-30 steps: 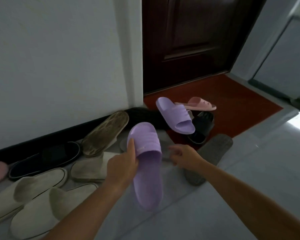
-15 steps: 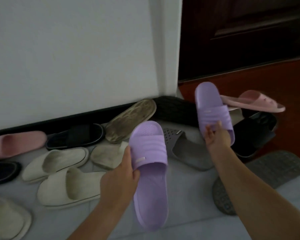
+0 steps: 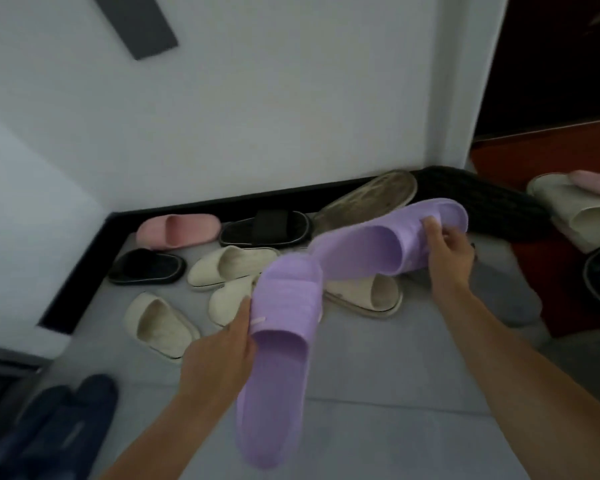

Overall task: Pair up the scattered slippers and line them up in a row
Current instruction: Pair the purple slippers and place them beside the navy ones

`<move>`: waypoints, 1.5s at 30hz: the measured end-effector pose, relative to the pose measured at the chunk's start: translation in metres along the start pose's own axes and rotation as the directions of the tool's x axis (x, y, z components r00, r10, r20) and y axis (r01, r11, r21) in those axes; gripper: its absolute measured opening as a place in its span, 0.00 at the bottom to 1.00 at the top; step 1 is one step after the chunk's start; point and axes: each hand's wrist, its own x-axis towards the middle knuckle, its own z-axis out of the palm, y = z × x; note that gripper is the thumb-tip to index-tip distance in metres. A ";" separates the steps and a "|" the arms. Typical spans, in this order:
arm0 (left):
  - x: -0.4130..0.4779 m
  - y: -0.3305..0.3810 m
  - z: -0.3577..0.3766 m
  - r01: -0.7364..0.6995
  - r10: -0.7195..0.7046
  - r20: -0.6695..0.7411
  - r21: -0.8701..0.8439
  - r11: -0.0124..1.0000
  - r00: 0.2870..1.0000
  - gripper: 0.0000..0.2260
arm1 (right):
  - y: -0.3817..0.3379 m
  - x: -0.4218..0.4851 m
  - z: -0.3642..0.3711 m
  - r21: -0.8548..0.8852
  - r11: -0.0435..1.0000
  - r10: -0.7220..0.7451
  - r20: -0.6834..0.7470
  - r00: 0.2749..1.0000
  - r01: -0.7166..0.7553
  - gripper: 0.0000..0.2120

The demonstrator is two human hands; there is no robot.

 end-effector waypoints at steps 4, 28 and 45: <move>-0.022 -0.075 -0.010 0.033 -0.037 0.062 0.078 0.996 0.997 0.26 | -0.003 -0.042 0.017 -0.528 0.830 0.072 0.422 0.904 0.181 0.26; -0.081 -0.152 0.100 -0.122 0.080 0.396 0.080 0.989 0.915 0.18 | 0.045 -0.268 0.078 -0.570 0.578 0.439 0.821 0.366 0.584 0.30; -0.101 -0.180 0.058 -0.647 0.639 0.130 0.029 0.762 0.758 0.28 | 0.051 -0.272 0.124 -0.560 0.589 0.371 0.828 0.421 0.582 0.28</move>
